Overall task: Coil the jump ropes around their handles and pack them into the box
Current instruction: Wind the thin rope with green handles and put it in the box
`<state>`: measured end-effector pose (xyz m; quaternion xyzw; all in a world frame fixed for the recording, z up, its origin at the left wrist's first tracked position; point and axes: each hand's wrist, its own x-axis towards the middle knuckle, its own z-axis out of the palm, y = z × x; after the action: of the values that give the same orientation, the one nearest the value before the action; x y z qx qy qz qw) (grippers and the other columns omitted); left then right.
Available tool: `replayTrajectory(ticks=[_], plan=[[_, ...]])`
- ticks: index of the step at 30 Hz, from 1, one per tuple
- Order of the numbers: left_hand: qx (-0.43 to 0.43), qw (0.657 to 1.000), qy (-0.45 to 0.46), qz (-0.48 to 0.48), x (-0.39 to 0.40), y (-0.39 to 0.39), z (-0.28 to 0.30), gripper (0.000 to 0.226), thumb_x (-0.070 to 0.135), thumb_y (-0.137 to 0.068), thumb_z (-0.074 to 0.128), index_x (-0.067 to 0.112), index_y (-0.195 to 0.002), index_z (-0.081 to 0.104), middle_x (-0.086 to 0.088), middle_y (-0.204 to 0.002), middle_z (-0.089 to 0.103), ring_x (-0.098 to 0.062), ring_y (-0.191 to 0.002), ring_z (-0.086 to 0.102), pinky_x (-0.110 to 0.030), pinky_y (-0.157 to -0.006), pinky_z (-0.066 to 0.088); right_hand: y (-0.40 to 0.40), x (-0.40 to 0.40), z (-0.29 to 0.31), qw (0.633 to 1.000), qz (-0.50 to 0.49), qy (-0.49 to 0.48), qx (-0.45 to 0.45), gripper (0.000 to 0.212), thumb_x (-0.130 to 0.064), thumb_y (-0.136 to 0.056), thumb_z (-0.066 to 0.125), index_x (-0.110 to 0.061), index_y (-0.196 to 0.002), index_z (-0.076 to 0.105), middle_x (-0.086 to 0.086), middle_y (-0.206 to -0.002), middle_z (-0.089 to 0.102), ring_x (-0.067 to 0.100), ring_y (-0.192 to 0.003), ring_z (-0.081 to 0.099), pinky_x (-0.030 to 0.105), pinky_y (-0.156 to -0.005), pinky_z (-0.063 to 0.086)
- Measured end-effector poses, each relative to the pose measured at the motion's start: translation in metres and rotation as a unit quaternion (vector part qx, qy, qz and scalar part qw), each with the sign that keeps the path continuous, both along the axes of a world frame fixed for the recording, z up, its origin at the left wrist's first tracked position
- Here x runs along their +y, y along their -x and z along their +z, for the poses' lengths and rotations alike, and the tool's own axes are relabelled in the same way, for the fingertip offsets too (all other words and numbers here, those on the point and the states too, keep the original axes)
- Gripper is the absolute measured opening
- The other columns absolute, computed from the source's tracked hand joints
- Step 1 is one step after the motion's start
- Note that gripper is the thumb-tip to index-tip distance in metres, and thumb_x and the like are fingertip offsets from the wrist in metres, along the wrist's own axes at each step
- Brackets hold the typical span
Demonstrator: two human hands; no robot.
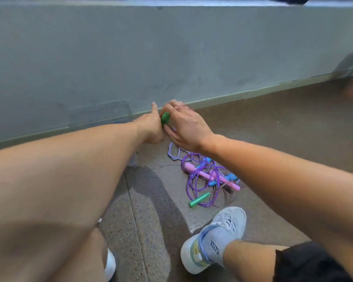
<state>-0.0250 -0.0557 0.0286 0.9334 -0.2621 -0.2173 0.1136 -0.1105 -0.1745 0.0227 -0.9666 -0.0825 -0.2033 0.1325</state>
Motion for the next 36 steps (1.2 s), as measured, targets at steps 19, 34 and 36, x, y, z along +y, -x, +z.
replayTrajectory(ticks=[19,34,36], plan=[[0.175,0.931,0.274,0.164,0.033,0.026,0.054,0.028,0.021,-0.102,0.042,0.01,-0.081,0.057,-0.01,-0.061,0.048,-0.018,-0.032,0.052,-0.029,-0.042,0.053,-0.016,0.031,0.194,0.983,-0.063,-0.132,-0.114,0.019,-0.013,-0.08,0.049,-0.005,-0.092,0.062,0.013,-0.08,0.068,0.031,-0.074,0.063,0.04,-0.065,0.052],[0.062,0.863,0.459,0.202,0.078,-0.003,0.082,0.038,0.017,-0.074,0.068,0.028,-0.11,0.064,0.001,-0.082,0.057,-0.01,-0.059,0.046,-0.023,-0.051,0.036,-0.003,0.041,-0.011,0.838,-0.051,-0.201,0.505,0.065,-0.026,-0.084,0.079,-0.022,-0.142,0.049,0.0,-0.118,0.066,0.019,-0.075,0.075,0.021,-0.045,0.041],[0.039,0.861,0.465,0.203,0.083,-0.007,0.083,0.037,0.019,-0.073,0.068,0.029,-0.109,0.064,0.002,-0.079,0.058,-0.014,-0.064,0.05,-0.024,-0.056,0.039,-0.008,0.044,-0.017,0.799,-0.029,-0.22,0.558,0.023,-0.027,-0.092,0.07,-0.019,-0.113,0.066,0.001,-0.111,0.073,0.021,-0.081,0.076,0.02,-0.042,0.032]])
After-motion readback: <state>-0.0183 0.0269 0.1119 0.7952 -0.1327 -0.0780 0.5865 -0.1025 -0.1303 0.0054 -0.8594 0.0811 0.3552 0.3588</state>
